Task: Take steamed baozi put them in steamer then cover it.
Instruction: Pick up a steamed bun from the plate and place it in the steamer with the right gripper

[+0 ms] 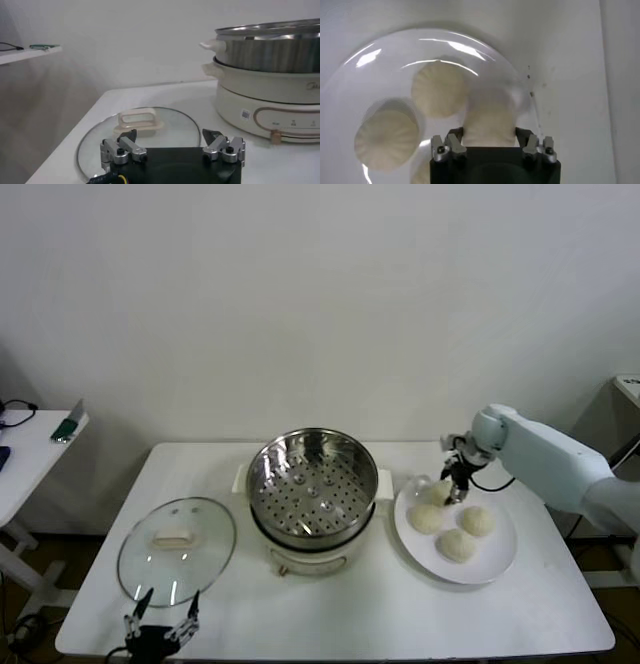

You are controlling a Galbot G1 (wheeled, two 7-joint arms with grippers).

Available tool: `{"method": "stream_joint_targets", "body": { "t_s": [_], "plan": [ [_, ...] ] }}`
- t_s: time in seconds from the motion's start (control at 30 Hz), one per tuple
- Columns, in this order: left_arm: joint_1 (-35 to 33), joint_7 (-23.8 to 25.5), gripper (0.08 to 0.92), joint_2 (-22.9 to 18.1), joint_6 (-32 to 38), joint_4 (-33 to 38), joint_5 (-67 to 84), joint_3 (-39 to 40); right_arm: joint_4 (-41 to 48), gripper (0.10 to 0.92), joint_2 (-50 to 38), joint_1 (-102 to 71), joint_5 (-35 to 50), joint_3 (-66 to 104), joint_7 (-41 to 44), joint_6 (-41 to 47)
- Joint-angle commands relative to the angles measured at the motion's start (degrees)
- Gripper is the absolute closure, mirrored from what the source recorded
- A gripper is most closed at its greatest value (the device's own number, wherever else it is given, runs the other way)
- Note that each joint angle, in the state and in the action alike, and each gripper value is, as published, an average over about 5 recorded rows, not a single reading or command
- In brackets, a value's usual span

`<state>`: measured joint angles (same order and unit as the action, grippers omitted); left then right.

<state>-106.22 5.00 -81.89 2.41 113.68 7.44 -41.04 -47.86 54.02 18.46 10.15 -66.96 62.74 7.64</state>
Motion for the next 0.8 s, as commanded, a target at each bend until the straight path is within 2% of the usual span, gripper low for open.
{"method": "stream_joint_targets", "body": {
  "t_s": [0.03, 0.27, 0.43, 0.57, 0.8],
  "plan": [
    [-0.03, 0.00, 0.177, -0.04, 0.09, 0.00, -0.57, 0.37, -11.16, 0.321, 1.10, 26.67, 7.00, -16.31, 3.43, -7.76],
    [0.05, 0.05, 0.177, 0.25, 0.02, 0.29, -0.99, 0.56, -25.93, 0.321, 10.44, 42.16, 7.94, -17.56, 4.37, -18.70],
    [0.28, 0.16, 0.177, 0.43, -0.17, 0.56, -1.12, 0.51, -33.43, 0.325, 19.72, 42.55, 3.05, -17.18, 1.88, -22.53],
    [0.49, 0.20, 0.177, 0.43, -0.31, 0.92, -1.20, 0.27, -31.84, 0.327, 24.16, 36.44, -4.44, -17.38, -0.17, -25.90],
    [0.20, 0.11, 0.177, 0.39, -0.04, 1.30, -1.07, -0.38, -19.94, 0.328, 27.81, 22.99, -19.77, -16.64, -4.41, -31.36]
  ]
}}
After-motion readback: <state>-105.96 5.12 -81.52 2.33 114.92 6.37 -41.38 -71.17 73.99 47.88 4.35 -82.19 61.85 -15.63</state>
